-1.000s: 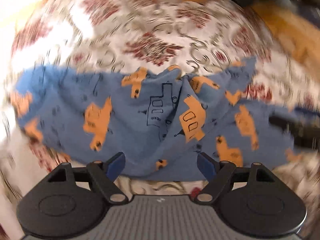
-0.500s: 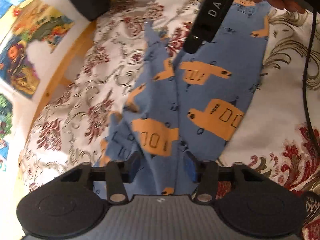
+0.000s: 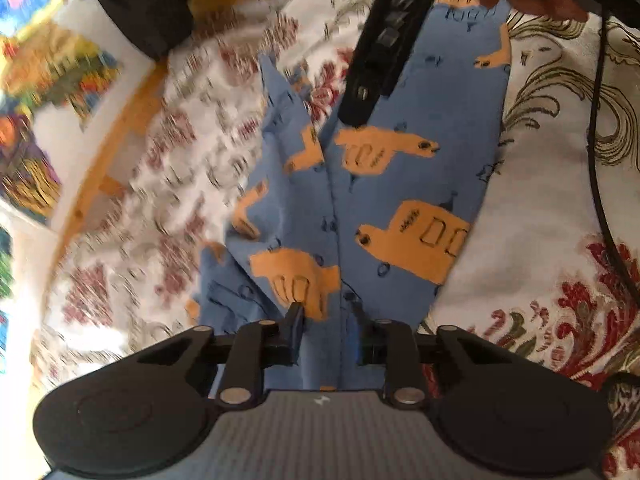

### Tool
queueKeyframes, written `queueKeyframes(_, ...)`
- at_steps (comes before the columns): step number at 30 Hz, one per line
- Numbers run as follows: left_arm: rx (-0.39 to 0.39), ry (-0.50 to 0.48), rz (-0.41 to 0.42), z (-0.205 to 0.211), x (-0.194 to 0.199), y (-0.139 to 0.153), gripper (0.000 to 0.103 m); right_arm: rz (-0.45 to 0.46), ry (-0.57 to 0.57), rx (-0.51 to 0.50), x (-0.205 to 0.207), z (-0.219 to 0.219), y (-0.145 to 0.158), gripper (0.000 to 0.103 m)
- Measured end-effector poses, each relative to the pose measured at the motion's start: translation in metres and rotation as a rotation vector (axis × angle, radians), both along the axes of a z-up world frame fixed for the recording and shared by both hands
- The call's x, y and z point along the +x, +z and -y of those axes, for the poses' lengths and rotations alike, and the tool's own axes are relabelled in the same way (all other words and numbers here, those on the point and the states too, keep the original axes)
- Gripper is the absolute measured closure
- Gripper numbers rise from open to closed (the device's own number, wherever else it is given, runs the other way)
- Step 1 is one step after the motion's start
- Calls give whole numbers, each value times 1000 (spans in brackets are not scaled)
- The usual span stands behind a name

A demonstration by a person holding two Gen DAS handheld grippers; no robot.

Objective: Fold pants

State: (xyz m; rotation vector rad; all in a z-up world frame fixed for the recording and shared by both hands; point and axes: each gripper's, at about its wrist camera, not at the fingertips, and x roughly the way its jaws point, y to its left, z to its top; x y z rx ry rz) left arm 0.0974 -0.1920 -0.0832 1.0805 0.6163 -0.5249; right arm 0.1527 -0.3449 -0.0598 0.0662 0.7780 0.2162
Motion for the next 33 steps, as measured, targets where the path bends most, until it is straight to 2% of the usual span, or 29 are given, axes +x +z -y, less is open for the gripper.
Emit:
queueKeyframes(2, -6, -26, 22, 2, -5, 0, 75, 1, -7, -5, 1, 0, -1, 14)
queueKeyframes(5, -7, -35, -14, 5, 2, -3, 75, 7, 0, 7, 4, 2, -1, 15)
queueKeyframes(8, 23, -18, -43, 7, 16, -9, 75, 22, 14, 3, 13, 3, 1, 16)
queueKeyframes(12, 21, -3, -51, 3, 21, -8, 75, 30, 4, 18, 38, 8, 2, 24)
queueKeyframes(14, 28, -19, -44, 3, 17, -10, 81, 30, -18, 32, 52, 12, 2, 26)
queueKeyframes(16, 35, -40, -26, 4, 11, -13, 83, 25, -45, 60, 67, 19, 2, 32)
queueKeyframes(20, 49, -72, -15, 5, 8, -16, 83, 24, -108, 137, 98, 37, 6, 34)
queueKeyframes(23, 50, -95, -10, 6, 8, -16, 83, -12, -170, 228, 124, 56, 5, 37)
queueKeyframes(24, 51, -109, -1, 6, 7, -17, 82, -26, -193, 264, 131, 62, 4, 42)
queueKeyframes(26, 49, -121, 9, 8, 6, -17, 81, -61, -220, 313, 144, 70, 1, 61)
queueKeyframes(28, 45, -120, 7, 11, 8, -17, 81, -94, -238, 349, 152, 76, -2, 99)
queueKeyframes(30, 38, -107, 3, 14, 13, -18, 81, -94, -254, 381, 150, 82, 0, 102)
queueKeyframes(33, 27, -81, -10, 18, 21, -18, 78, -86, -285, 486, 136, 93, 8, 102)
